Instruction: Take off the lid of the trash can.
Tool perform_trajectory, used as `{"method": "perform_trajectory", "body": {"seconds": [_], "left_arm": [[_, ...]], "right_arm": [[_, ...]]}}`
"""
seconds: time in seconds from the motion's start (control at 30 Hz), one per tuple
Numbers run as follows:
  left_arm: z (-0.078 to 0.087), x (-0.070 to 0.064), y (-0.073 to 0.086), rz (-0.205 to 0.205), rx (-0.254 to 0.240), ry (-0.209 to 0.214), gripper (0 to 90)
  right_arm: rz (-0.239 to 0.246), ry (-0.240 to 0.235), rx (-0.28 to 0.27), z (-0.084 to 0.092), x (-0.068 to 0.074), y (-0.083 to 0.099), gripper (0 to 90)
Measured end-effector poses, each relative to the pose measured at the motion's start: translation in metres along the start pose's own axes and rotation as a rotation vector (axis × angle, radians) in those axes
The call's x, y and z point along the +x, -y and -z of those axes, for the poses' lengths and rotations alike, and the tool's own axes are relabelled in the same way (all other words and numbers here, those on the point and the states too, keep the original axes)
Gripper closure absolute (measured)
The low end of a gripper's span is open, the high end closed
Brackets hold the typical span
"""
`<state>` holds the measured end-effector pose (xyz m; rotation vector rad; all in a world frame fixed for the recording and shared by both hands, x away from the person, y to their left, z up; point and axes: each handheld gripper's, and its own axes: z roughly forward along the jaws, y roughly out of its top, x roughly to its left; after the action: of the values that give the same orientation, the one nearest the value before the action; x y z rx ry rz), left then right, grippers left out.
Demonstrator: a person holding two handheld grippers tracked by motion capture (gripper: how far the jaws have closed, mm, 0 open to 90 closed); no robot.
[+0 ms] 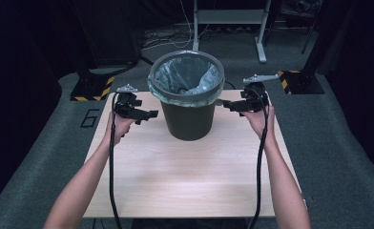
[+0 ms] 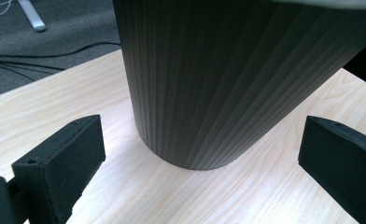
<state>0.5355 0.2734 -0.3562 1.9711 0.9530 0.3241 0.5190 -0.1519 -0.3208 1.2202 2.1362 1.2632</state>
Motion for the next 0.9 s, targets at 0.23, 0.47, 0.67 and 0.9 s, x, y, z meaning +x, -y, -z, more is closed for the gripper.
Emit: {"method": "perform_trajectory", "body": {"seconds": [0.23, 0.47, 0.67, 0.9], "left_arm": [[0.013, 0.000, -0.017, -0.012, -0.003, 0.005, 0.4], [0.026, 0.001, -0.033, 0.001, -0.027, 0.011, 0.1], [0.038, 0.000, -0.049, 0.007, -0.063, -0.004, 0.2], [0.040, -0.002, -0.081, -0.011, -0.040, -0.041, 1.4]], "right_arm": [[-0.001, 0.002, -0.011, 0.011, -0.001, -0.016, 11.3], [-0.011, -0.008, -0.033, 0.015, -0.001, -0.034, 11.7], [-0.008, -0.014, -0.049, 0.016, 0.002, -0.052, 12.4], [0.014, 0.010, -0.036, 0.010, 0.011, -0.077, 13.6]]}}
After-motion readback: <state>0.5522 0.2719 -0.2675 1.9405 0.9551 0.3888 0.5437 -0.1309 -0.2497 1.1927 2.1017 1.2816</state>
